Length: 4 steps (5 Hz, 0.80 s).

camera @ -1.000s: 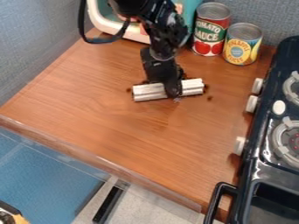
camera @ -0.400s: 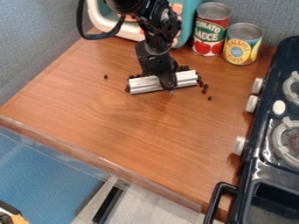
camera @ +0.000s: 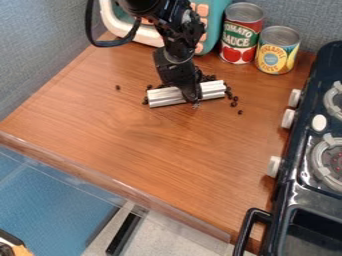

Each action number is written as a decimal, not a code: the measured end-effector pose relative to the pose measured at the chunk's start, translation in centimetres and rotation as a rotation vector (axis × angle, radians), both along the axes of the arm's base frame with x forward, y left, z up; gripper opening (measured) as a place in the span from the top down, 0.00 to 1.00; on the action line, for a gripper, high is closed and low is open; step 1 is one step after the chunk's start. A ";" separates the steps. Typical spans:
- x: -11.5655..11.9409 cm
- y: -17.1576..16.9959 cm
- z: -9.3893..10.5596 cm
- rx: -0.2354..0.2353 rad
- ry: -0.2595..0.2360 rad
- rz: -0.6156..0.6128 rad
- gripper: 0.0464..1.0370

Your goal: Sweep into pile

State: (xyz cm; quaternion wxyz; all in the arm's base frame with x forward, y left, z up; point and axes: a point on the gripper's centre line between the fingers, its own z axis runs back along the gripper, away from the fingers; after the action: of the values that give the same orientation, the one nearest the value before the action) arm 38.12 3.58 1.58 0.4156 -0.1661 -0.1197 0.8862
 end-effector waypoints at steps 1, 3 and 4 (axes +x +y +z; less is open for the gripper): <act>-1.9 1.7 0.3 -0.035 0.034 0.034 0.70; -3.5 2.2 3.8 -0.108 0.015 0.007 0.70; -4.1 2.3 5.1 -0.134 -0.003 -0.034 0.70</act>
State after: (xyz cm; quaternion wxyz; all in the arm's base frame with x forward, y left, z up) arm 34.01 5.87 6.70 0.4182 -0.1969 -0.0581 0.8848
